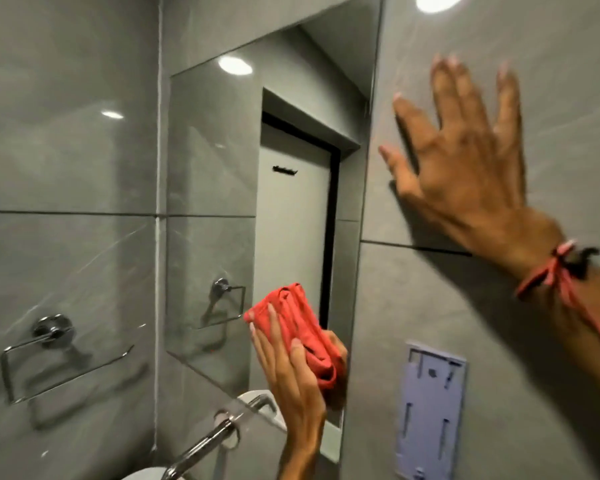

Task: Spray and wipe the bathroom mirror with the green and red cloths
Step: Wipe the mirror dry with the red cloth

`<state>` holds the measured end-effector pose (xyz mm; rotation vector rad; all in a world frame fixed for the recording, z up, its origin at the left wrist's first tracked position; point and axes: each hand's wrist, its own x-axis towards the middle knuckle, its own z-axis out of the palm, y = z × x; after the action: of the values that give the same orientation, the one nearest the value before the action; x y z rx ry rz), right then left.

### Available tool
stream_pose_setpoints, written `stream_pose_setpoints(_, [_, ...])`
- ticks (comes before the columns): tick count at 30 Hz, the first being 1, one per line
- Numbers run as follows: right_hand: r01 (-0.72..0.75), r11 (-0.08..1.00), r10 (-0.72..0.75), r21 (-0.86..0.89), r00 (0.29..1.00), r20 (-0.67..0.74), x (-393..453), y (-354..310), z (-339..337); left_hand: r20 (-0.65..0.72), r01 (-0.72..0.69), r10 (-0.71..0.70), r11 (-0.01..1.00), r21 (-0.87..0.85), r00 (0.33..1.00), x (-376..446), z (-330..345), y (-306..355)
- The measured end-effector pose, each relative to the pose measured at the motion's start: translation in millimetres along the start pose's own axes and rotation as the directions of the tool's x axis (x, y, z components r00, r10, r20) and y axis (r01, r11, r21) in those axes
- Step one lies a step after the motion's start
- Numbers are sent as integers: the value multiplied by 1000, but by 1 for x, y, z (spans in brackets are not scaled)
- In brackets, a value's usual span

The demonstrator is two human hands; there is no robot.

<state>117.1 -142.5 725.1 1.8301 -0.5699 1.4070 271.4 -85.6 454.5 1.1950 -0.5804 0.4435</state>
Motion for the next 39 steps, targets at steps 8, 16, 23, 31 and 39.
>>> stream_pose_setpoints(8, [3,998,-2,-66,1000,18,-41,43,-13,117,-615,604,770,171,789,174,94,211])
stream_pose_setpoints(16, [-1,996,4,-88,1000,30,-40,34,-9,75,-437,432,896,75,899,274,40,127])
stream_pose_setpoints(23, [-43,999,43,-11,999,-7,-43,31,-5,-188,88,-77,995,51,979,105,-28,-44])
stream_pose_setpoints(31, [-13,1000,15,24,998,-58,-39,39,-15,-267,186,-245,956,-228,932,-16,21,-2])
stream_pose_setpoints(39, [-63,890,51,452,998,39,-21,63,-41,-72,-290,282,905,-311,957,152,103,253])
